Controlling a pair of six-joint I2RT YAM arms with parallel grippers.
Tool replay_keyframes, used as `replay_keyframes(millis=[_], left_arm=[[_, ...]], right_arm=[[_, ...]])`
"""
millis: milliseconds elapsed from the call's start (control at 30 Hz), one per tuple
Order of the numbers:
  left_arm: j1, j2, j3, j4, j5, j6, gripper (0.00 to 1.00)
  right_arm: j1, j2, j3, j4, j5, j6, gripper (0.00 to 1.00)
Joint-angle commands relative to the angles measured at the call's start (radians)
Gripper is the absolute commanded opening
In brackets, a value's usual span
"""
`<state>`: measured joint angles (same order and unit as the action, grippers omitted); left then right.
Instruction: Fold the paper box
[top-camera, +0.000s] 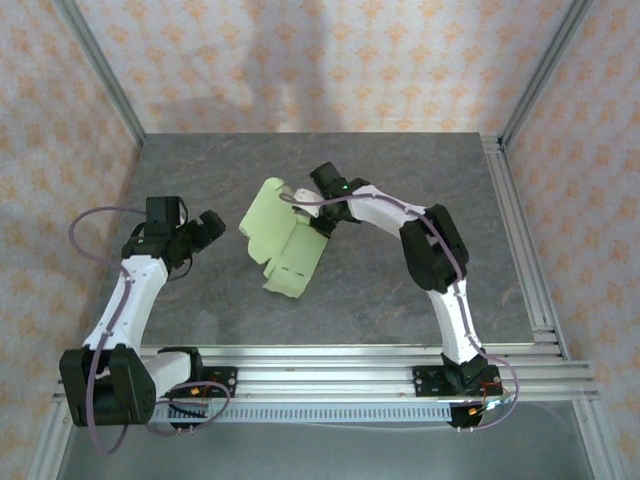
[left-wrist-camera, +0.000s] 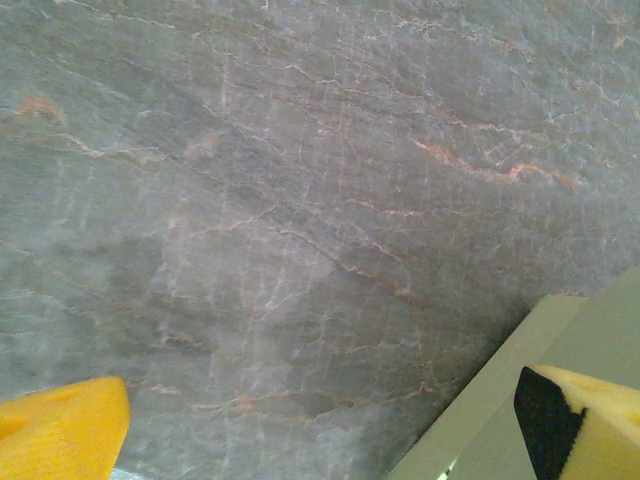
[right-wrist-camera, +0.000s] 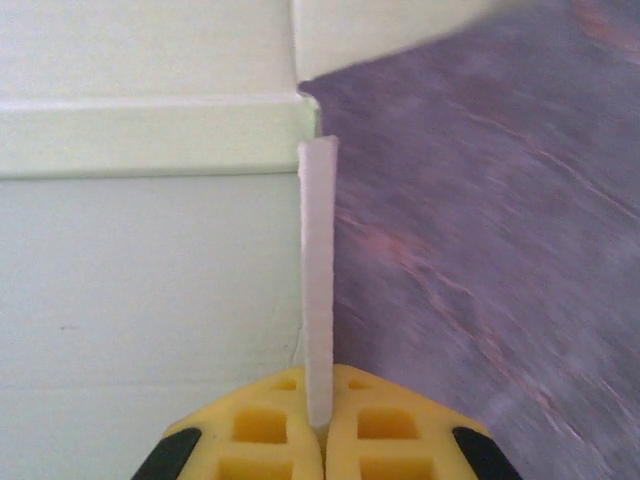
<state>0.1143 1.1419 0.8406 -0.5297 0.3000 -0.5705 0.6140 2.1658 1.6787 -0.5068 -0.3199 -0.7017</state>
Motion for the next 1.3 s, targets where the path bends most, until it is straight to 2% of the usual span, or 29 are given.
replay_keyframes(millis=[0,67,133,233,300,467,600,733,833,967,1133,1200,1267], left_arm=[[0.008,0.051,-0.013,0.108,0.059,-0.061,1.0],[-0.001,0.068,-0.01,0.126,0.065,-0.058,1.0],[-0.027,0.075,0.009,0.107,0.025,-0.026,1.0],[-0.111,0.07,0.045,0.075,-0.053,0.069,1.0],[-0.183,0.056,0.048,0.087,-0.077,0.145,1.0],[-0.381,0.013,0.024,0.134,-0.125,0.342,1.0],[-0.546,0.025,0.022,0.161,-0.178,0.497,1.0],[-0.669,0.066,0.002,0.241,-0.189,0.61,1.0],[-0.775,0.119,-0.001,0.279,-0.19,0.768,1.0],[-0.832,0.212,0.011,0.328,-0.111,0.891,0.97],[-0.843,0.324,0.039,0.382,-0.074,0.943,0.9],[-0.843,0.368,0.063,0.382,-0.056,0.956,0.85],[-0.843,0.422,0.084,0.39,-0.032,0.965,0.71]], right_arm=[[-0.022,-0.111,-0.087,0.197,0.202,0.307,0.0],[-0.022,-0.148,-0.149,0.215,0.302,0.423,0.0],[-0.022,-0.185,-0.212,0.224,0.398,0.571,0.0],[-0.021,-0.25,-0.317,0.206,0.484,0.788,0.0],[-0.02,-0.304,-0.399,0.214,0.486,0.891,0.0],[-0.02,-0.39,-0.532,0.171,0.456,1.006,0.0],[-0.02,-0.436,-0.611,0.17,0.44,0.987,0.0],[-0.029,-0.448,-0.638,0.149,0.446,0.931,0.0],[-0.048,-0.452,-0.64,0.132,0.415,0.906,0.0],[-0.067,-0.467,-0.66,0.147,0.315,0.844,0.01],[-0.079,-0.499,-0.697,0.148,0.255,0.789,0.02],[-0.082,-0.508,-0.709,0.149,0.232,0.786,0.02],[-0.083,-0.513,-0.724,0.168,0.206,0.786,0.03]])
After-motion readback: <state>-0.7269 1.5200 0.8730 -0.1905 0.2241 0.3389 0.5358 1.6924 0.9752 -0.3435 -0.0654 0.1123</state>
